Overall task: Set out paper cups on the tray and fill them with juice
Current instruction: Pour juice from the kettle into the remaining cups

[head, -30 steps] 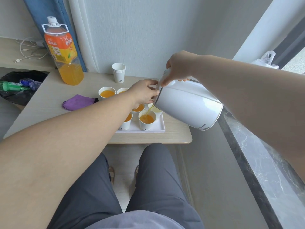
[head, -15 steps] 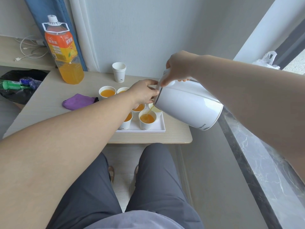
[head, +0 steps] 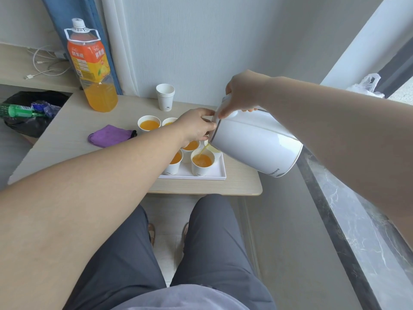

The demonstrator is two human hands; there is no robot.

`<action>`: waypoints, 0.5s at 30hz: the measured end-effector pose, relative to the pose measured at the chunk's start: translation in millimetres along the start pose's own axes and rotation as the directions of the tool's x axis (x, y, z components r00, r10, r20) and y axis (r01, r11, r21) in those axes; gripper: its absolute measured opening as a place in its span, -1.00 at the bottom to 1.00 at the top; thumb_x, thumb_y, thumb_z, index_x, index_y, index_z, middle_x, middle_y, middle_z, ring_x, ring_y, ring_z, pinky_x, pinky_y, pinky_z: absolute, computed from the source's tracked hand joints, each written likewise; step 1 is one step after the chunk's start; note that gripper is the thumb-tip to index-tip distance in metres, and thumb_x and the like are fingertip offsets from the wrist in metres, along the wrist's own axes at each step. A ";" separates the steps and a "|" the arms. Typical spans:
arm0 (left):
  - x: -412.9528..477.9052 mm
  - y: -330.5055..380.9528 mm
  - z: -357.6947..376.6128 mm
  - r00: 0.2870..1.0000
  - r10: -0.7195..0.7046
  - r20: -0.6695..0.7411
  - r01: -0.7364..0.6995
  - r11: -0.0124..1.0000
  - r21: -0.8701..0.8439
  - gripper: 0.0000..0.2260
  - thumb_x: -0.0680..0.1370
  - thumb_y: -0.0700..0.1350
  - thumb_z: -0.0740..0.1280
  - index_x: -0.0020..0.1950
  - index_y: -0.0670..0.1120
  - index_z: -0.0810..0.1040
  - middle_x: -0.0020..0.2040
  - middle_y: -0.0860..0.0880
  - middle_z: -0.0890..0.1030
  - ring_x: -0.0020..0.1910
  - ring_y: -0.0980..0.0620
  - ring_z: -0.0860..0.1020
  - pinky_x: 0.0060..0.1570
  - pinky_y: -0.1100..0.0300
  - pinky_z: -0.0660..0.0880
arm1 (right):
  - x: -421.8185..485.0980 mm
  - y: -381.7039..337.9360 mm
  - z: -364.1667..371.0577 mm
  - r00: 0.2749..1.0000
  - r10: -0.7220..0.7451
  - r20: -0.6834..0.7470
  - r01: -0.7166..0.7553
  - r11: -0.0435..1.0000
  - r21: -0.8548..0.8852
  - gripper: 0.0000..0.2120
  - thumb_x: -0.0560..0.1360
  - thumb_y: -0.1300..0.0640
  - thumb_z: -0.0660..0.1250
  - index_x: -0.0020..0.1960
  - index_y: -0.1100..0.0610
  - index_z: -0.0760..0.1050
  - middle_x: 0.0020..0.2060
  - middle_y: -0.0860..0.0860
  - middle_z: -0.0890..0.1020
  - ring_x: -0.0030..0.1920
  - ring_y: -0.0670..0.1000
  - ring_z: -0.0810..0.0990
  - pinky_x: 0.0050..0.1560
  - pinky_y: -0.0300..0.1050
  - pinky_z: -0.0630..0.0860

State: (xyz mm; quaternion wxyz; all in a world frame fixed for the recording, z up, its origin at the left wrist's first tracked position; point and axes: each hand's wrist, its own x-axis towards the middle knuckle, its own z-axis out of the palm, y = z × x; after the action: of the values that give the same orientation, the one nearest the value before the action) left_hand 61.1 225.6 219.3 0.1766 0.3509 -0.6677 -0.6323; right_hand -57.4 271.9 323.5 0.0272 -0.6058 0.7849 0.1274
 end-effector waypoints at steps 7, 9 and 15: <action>1.5 -2.0 -1.8 1.000 -0.004 -0.002 0.004 1.000 -0.005 -0.63 0.58 -0.29 0.25 0.38 -0.09 0.41 0.06 -0.13 0.56 0.01 -0.03 0.54 -0.13 0.30 0.51 | 3.3 -0.9 1.8 1.000 0.006 0.004 -0.006 1.000 0.005 -0.61 0.34 -0.21 0.42 -0.24 0.13 0.48 -0.43 0.03 0.56 -0.42 -0.02 0.45 -0.21 -0.13 0.44; 2.3 -2.4 -1.8 1.000 -0.007 0.000 0.007 1.000 -0.008 -0.63 0.58 -0.29 0.25 0.38 -0.09 0.41 0.07 -0.14 0.55 0.02 -0.03 0.54 -0.14 0.31 0.51 | 3.7 -1.3 2.3 1.000 0.008 0.007 -0.008 1.000 0.007 -0.62 0.35 -0.20 0.42 -0.24 0.13 0.48 -0.41 0.04 0.56 -0.42 -0.02 0.44 -0.20 -0.13 0.44; 4.8 -6.8 -1.9 1.000 -0.016 0.008 0.016 1.000 -0.001 -0.64 0.58 -0.28 0.26 0.38 -0.10 0.42 0.11 -0.15 0.56 0.03 -0.04 0.54 -0.04 0.25 0.51 | 5.7 -2.1 5.2 1.000 0.013 0.020 -0.013 1.000 0.011 -0.61 0.34 -0.21 0.42 -0.19 0.14 0.51 -0.41 0.04 0.57 -0.41 -0.01 0.46 -0.20 -0.13 0.45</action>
State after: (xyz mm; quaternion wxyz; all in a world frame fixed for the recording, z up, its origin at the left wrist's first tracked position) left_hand 60.7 221.2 211.9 0.1690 0.3534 -0.6655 -0.6354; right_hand -57.5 267.2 317.0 0.0374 -0.5994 0.7891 0.1290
